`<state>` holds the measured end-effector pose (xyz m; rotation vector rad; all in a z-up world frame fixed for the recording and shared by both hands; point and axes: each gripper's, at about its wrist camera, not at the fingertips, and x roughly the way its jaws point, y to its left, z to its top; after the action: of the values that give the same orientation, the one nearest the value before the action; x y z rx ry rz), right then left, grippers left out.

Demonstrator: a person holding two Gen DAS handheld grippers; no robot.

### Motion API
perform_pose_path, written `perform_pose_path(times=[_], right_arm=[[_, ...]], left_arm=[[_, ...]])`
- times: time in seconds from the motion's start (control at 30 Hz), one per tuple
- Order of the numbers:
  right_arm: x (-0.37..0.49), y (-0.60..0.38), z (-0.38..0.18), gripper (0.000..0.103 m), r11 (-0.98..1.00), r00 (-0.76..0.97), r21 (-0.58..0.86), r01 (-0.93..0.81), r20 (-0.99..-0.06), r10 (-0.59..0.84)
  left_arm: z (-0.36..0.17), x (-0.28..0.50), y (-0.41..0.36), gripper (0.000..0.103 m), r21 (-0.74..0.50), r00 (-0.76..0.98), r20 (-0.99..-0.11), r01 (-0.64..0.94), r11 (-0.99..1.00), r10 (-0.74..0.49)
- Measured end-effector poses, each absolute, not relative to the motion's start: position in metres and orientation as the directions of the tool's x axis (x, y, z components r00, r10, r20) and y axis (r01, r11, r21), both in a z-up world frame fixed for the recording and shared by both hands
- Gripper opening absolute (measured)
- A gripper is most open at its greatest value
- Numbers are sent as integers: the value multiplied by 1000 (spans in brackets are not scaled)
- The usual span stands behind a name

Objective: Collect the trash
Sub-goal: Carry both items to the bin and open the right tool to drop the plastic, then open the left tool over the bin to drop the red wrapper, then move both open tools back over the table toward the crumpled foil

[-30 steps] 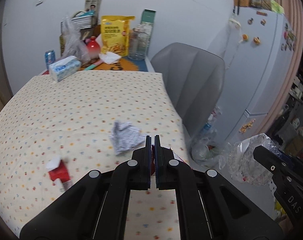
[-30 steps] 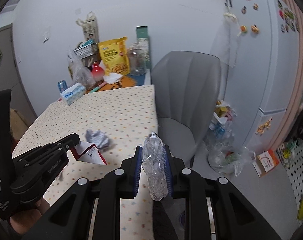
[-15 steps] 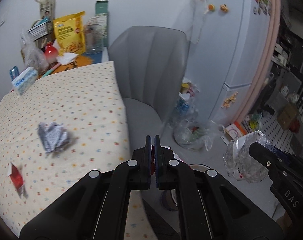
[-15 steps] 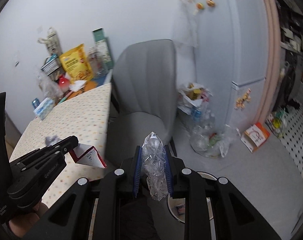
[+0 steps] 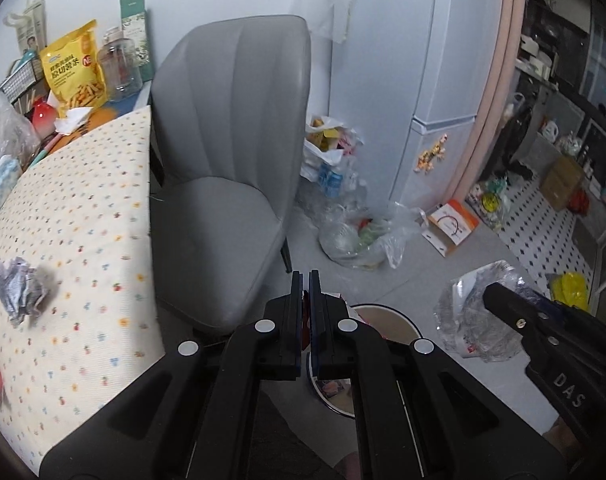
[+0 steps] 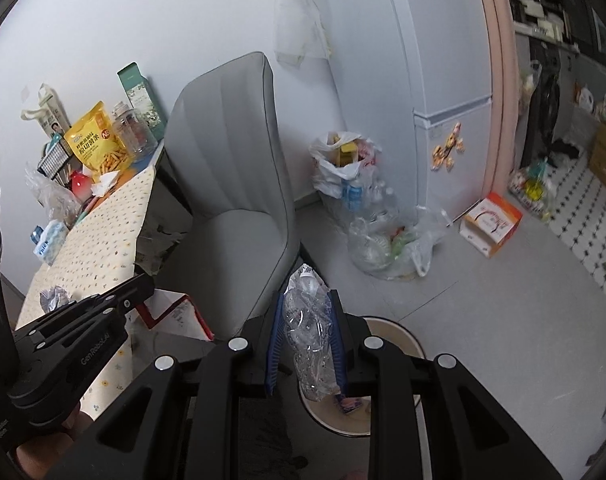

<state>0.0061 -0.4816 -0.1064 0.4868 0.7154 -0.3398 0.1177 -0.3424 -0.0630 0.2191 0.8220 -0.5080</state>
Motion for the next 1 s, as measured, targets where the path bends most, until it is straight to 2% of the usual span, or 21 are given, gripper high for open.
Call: perform_pose_path(times=[0.03, 0.07, 0.1, 0.67, 0.7, 0.73, 0.77, 0.8, 0.9, 1.0], right_arm=[[5, -485, -111, 45, 829, 709, 317, 461, -694, -129], [3, -488, -113, 52, 824, 713, 322, 466, -689, -134], [2, -490, -114, 54, 822, 710, 318, 473, -689, -143], [-62, -543, -119, 59, 735, 619, 242, 633, -729, -293], [-63, -544, -119, 59, 733, 617, 241, 636, -729, -295], [-65, -545, -119, 59, 733, 617, 241, 637, -729, -296], [-66, -546, -119, 59, 732, 617, 241, 638, -729, -297], [-66, -546, -119, 60, 730, 617, 243, 638, -728, -297], [-64, -546, -118, 60, 733, 624, 252, 632, -727, -289], [-59, -538, -114, 66, 744, 636, 259, 617, -720, -277]], left_arm=[[-65, 118, -345, 4, -5, 568, -748, 512, 859, -343], [-67, 119, -347, 4, -4, 565, -751, 513, 858, -341], [-69, 120, -349, 4, -1, 563, -754, 514, 858, -339], [-105, 95, -411, 5, -69, 417, -808, 635, 769, -416], [-107, 94, -413, 10, -79, 405, -812, 636, 768, -419], [-108, 95, -414, 31, -86, 396, -816, 637, 766, -421], [-109, 95, -414, 47, -101, 385, -816, 640, 762, -431], [-108, 95, -413, 66, -110, 384, -811, 640, 760, -441], [-99, 95, -407, 76, -94, 419, -794, 632, 770, -441], [-89, 99, -396, 86, -76, 458, -782, 605, 793, -424]])
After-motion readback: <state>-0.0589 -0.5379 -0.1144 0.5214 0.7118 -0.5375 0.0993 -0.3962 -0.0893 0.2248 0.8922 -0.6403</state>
